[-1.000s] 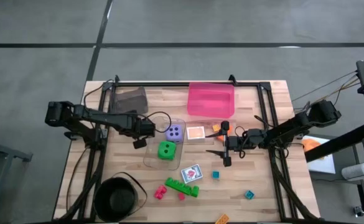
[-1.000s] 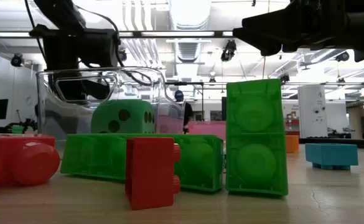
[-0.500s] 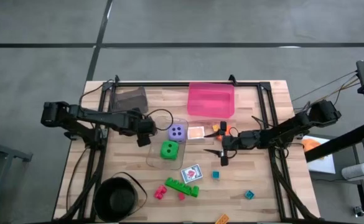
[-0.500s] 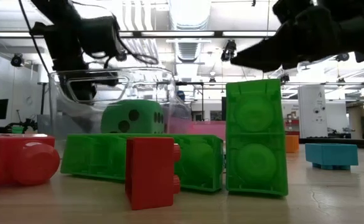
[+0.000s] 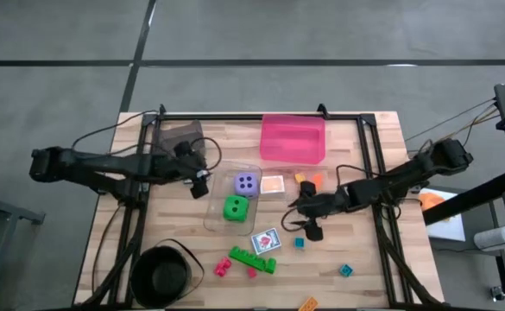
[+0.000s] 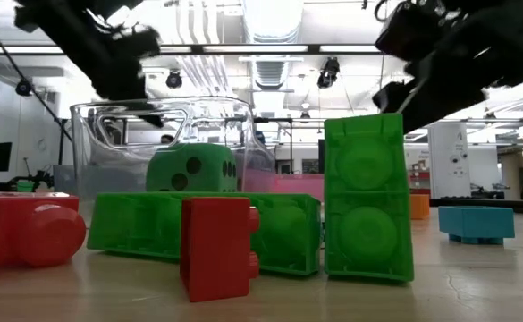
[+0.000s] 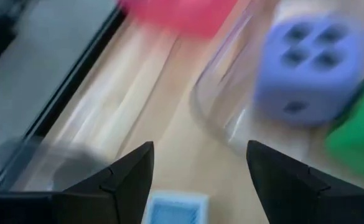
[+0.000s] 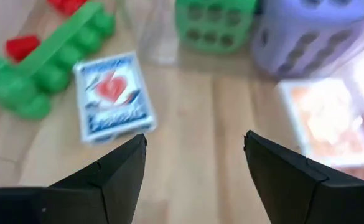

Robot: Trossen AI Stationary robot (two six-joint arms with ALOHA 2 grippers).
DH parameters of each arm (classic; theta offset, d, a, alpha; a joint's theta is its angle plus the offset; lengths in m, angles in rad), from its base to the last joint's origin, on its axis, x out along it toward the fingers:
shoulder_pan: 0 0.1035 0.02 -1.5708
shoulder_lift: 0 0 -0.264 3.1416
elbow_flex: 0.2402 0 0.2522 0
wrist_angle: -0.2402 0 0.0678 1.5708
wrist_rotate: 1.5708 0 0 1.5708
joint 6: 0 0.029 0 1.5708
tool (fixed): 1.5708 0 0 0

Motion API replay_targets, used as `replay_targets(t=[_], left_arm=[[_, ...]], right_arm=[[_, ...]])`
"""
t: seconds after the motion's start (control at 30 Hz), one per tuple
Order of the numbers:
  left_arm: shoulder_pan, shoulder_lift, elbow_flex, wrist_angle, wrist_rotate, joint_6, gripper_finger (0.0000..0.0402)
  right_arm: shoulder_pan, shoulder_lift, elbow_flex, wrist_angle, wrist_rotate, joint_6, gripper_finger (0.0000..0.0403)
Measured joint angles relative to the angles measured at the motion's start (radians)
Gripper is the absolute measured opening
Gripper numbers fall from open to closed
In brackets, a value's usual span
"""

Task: Pick & Place Toys
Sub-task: Put the left blue game piece into the pink bin

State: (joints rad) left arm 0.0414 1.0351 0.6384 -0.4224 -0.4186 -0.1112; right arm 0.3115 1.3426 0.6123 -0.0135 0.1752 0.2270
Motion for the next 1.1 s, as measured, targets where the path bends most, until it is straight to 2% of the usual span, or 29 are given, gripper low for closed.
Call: replay_targets(t=[0.13,0.27,0.5,0.73,0.87,1.1], left_arm=[[-0.008,-0.090,-0.109,0.225,0.090,0.050,0.0258],[-0.008,-0.159,-0.219,0.377,0.151,0.079,0.0258],[-0.011,-0.230,-0.334,0.449,0.159,0.077,0.0258],[-0.011,-0.254,-0.364,0.462,0.166,0.071,0.0258],[-0.011,-0.254,-0.364,0.460,0.170,0.071,0.0258],[-0.011,-0.254,-0.364,0.458,0.170,0.070,0.0258]], right_arm=[[0.065,-0.001,0.074,-0.134,-0.005,0.050,0.0272],[0.109,0.002,0.113,-0.179,-0.037,0.122,0.0272],[0.167,0.003,0.120,-0.208,-0.070,0.261,0.0272],[0.208,0.073,0.155,-0.225,-0.045,0.309,0.0272],[0.210,0.171,0.234,-0.308,-0.042,0.313,0.0272],[0.217,0.359,0.448,-0.573,-0.042,0.290,0.0272]])
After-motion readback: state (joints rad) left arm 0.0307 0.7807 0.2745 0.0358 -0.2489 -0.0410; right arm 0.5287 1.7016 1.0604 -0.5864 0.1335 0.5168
